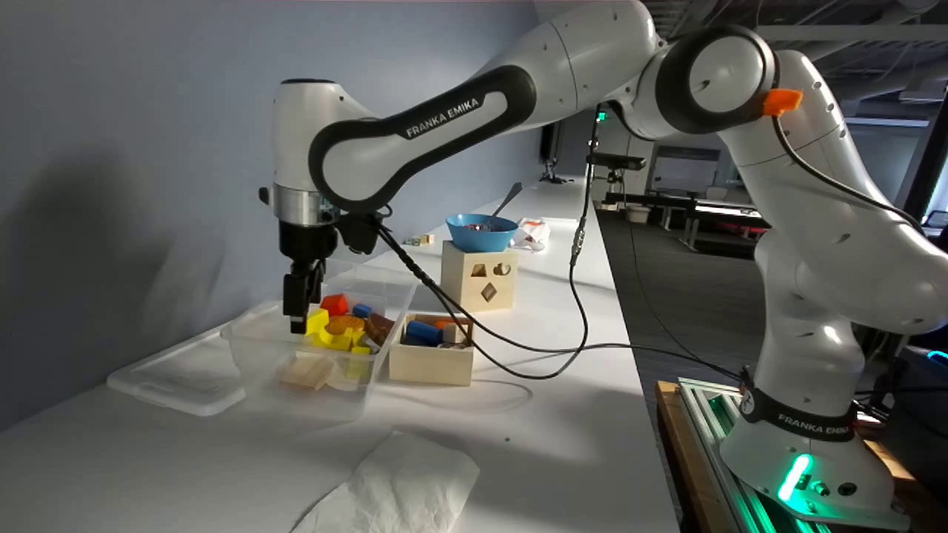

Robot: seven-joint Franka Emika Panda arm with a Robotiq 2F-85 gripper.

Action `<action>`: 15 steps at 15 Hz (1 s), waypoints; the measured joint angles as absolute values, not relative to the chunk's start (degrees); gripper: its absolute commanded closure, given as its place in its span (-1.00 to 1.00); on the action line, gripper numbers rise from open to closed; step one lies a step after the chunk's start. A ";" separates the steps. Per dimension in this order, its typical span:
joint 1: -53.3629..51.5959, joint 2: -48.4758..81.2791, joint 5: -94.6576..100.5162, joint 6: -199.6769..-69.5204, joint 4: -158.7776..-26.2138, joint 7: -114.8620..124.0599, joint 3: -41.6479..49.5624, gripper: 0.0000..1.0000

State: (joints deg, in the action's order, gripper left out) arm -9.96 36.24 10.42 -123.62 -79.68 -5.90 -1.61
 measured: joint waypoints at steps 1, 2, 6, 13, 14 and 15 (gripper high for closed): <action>-9.35 36.59 10.42 -123.62 -79.69 -5.74 -1.28 -1.00; -8.71 37.00 10.39 -123.62 -79.70 -5.59 -1.05 -1.00; -6.84 38.80 10.02 -124.12 -79.77 -4.48 -0.90 -1.00; -7.08 40.41 9.69 -127.35 -80.11 -4.41 -1.95 -0.06; -7.18 40.62 9.69 -128.38 -80.12 -4.43 -2.14 0.07; -7.26 40.82 9.69 -129.20 -80.12 -4.44 -2.28 0.23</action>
